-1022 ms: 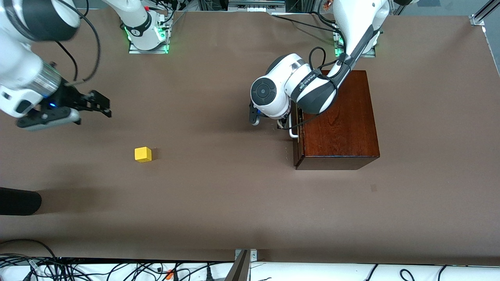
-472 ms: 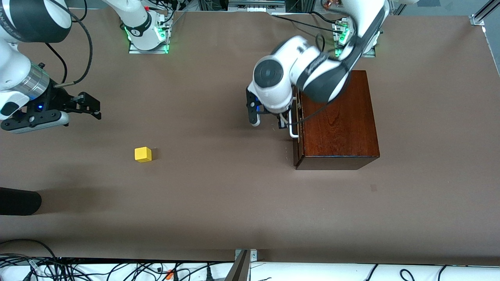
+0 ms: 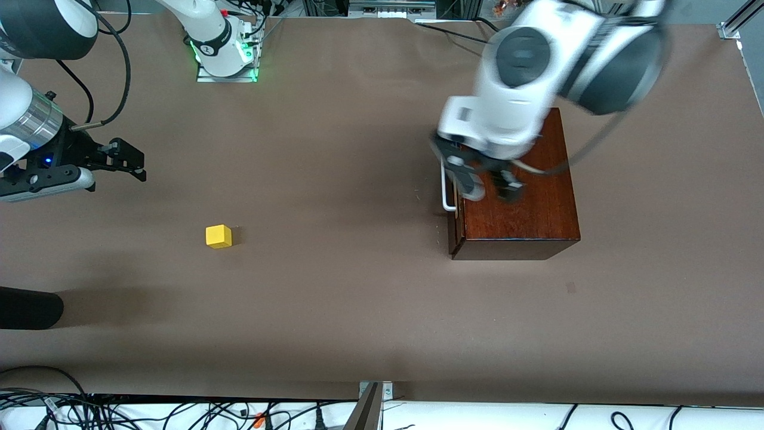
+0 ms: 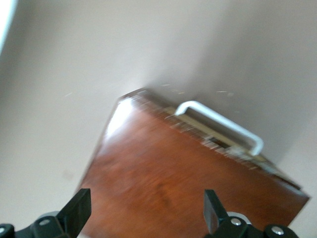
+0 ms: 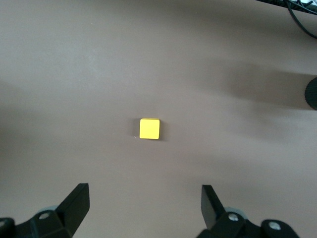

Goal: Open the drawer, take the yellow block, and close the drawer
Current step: 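Push the drawer shut with the left gripper while the right gripper retracts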

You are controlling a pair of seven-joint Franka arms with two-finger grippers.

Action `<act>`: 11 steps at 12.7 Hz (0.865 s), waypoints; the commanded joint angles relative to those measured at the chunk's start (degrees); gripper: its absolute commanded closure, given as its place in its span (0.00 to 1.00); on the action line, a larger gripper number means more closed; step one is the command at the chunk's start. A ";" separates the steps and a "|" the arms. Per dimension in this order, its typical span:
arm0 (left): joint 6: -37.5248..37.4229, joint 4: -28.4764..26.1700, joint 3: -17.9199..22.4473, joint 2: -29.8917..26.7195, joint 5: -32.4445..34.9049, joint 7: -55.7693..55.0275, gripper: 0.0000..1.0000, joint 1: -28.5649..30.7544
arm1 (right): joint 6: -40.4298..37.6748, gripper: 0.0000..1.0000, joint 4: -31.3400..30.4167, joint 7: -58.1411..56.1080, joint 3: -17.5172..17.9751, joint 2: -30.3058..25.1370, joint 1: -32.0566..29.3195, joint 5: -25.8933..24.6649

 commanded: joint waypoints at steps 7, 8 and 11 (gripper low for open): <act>-2.41 2.77 -0.56 -4.00 -6.77 -31.27 0.00 19.18 | -1.85 0.00 1.30 -0.47 0.20 0.23 -0.23 0.46; -3.73 3.20 -0.47 -4.18 -6.51 -31.73 0.00 19.53 | -1.77 0.00 1.30 -0.55 0.20 0.32 -0.15 0.46; -6.55 2.42 -0.74 -6.47 -6.33 -29.38 0.00 23.47 | -1.77 0.00 1.30 -0.47 0.29 0.32 -0.15 0.46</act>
